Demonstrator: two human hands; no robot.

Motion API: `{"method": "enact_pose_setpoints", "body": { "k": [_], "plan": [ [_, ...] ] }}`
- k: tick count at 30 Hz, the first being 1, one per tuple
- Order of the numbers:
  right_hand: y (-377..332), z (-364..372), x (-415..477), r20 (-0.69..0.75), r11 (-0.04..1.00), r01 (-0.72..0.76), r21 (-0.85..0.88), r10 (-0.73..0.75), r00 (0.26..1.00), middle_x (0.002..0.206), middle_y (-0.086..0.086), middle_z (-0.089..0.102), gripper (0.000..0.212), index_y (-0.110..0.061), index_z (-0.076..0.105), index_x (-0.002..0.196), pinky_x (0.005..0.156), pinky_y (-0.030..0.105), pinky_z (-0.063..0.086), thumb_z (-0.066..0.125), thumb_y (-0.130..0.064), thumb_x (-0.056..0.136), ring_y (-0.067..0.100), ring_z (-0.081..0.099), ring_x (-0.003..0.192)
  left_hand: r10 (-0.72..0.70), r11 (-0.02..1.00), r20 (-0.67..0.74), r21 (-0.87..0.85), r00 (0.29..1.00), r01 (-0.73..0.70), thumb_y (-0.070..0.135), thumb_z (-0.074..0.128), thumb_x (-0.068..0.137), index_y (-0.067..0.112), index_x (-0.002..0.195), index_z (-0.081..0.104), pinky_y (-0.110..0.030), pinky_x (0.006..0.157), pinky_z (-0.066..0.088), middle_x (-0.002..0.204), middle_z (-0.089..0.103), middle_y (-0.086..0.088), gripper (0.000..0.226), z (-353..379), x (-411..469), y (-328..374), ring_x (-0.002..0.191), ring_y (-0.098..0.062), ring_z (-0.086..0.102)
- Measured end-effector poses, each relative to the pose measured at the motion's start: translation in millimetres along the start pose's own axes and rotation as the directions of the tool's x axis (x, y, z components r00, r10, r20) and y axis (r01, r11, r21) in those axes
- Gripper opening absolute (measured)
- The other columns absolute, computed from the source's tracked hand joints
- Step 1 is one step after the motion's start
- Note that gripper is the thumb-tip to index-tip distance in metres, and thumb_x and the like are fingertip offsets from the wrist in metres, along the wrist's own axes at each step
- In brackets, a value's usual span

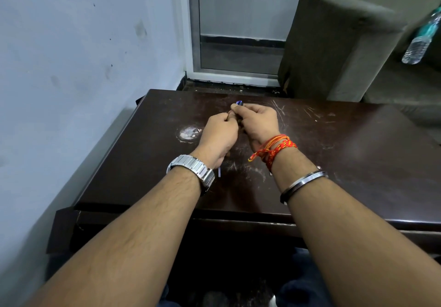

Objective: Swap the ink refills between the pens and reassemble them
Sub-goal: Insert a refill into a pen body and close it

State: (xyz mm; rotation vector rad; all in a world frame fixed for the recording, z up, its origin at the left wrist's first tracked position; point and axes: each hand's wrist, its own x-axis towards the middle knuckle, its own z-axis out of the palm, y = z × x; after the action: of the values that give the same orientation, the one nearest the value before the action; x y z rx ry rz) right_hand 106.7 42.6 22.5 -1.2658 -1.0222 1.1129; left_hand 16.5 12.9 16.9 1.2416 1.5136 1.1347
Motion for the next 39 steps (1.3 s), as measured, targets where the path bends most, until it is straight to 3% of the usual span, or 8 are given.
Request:
{"method": "enact_pose_setpoints", "body": {
  "k": [3, 9, 14, 16, 21, 27, 33, 39],
  "plan": [
    [1.2, -2.5, 0.7, -0.015, 1.0, -0.009, 0.001, 0.009, 1.0, 0.08, 0.012, 0.072, 0.005, -0.005, 0.075, 0.08, 0.07, 0.032, 0.055, 0.074, -0.009, 0.083, 0.018, 0.065, 0.071, -0.015, 1.0, 0.018, 0.006, 1.0, 0.015, 0.047, 0.04, 0.106, 0.015, 0.085, 0.065, -0.027, 0.048, 0.03, 0.054, 0.043, 0.007, 0.046, 3.9, -3.8, -2.4, 0.048, -0.012, 0.039],
    [-3.9, -1.2, -4.0, -0.002, 0.998, -0.031, 0.045, 0.032, 1.0, 0.076, 0.009, 0.071, 0.006, -0.004, 0.073, 0.081, 0.058, 0.025, 0.051, 0.072, -0.008, 0.085, 0.01, 0.062, 0.058, -0.07, 0.993, 0.023, 0.093, 0.997, 0.068, 0.056, 0.038, 0.102, 0.019, 0.078, 0.062, -0.024, 0.048, 0.038, 0.055, 0.05, 0.007, 0.05, -0.5, -6.5, 1.4, 0.047, -0.014, 0.047],
    [-13.7, -3.4, 1.9, -0.203, 0.984, 0.061, 0.167, -0.026, 0.979, 0.079, 0.007, 0.07, 0.018, 0.001, 0.07, 0.102, 0.053, 0.019, 0.051, 0.07, -0.012, 0.089, 0.004, 0.059, 0.054, -0.234, 0.971, -0.028, 0.035, 0.972, 0.235, 0.054, 0.04, 0.094, 0.012, 0.093, 0.069, -0.025, 0.051, 0.04, 0.069, 0.058, 0.0, 0.051, -9.6, -6.0, 6.8, 0.055, -0.017, 0.051],
    [-10.3, -8.9, 3.9, -0.221, 0.997, 0.07, 0.02, -0.064, 0.973, 0.081, 0.004, 0.072, 0.021, -0.005, 0.072, 0.103, 0.061, 0.023, 0.057, 0.073, -0.018, 0.086, 0.008, 0.066, 0.063, -0.242, 0.97, -0.112, -0.026, 0.964, 0.24, 0.044, 0.038, 0.094, 0.01, 0.1, 0.069, -0.024, 0.048, 0.036, 0.07, 0.055, 0.001, 0.047, -14.8, -2.2, 6.0, 0.055, -0.016, 0.048],
    [5.5, -5.7, -8.9, 0.082, 0.902, 0.029, -0.432, 0.007, 0.997, 0.09, 0.009, 0.076, 0.02, -0.014, 0.077, 0.094, 0.084, 0.042, 0.059, 0.079, -0.023, 0.077, 0.025, 0.073, 0.088, -0.231, 0.973, -0.188, -0.051, 0.955, 0.225, 0.019, 0.04, 0.086, 0.005, 0.119, 0.061, -0.021, 0.043, 0.033, 0.078, 0.054, 0.0, 0.042, -24.1, 4.8, 3.8, 0.056, -0.015, 0.044],
    [11.2, 15.3, -29.2, 0.27, 0.708, 0.111, -0.697, 0.116, 0.956, 0.064, 0.003, 0.071, 0.011, -0.016, 0.07, 0.061, 0.052, 0.02, 0.052, 0.076, -0.016, 0.07, 0.013, 0.069, 0.061, -0.156, 0.982, -0.253, 0.067, 0.955, 0.179, 0.015, 0.045, 0.084, 0.012, 0.082, 0.049, -0.033, 0.067, 0.042, 0.081, 0.055, 0.0, 0.005, -26.5, 1.3, 3.2, 0.078, -0.025, 0.056],
    [23.1, 31.3, -39.9, 0.268, 0.675, 0.079, -0.734, 0.181, 0.946, 0.077, 0.013, 0.072, 0.016, -0.004, 0.069, 0.078, 0.051, 0.025, 0.058, 0.078, -0.013, 0.068, 0.017, 0.071, 0.056, -0.173, 0.977, -0.291, 0.072, 0.941, 0.202, 0.016, 0.048, 0.084, 0.011, 0.1, 0.055, -0.038, 0.08, 0.051, 0.103, 0.063, -0.012, 0.018, -33.7, 3.9, 2.6, 0.104, -0.035, 0.063],
    [28.6, 37.7, -42.8, 0.284, 0.662, 0.09, -0.744, 0.192, 0.939, 0.049, 0.001, 0.06, 0.019, -0.01, 0.061, 0.063, 0.029, 0.013, 0.037, 0.077, -0.006, 0.071, 0.005, 0.055, 0.028, -0.205, 0.975, -0.246, 0.031, 0.947, 0.22, 0.018, 0.045, 0.08, 0.009, 0.106, 0.06, -0.051, 0.09, 0.057, 0.112, 0.068, -0.018, 0.031, -35.8, -1.4, 8.1, 0.108, -0.04, 0.067]
  ]
}}
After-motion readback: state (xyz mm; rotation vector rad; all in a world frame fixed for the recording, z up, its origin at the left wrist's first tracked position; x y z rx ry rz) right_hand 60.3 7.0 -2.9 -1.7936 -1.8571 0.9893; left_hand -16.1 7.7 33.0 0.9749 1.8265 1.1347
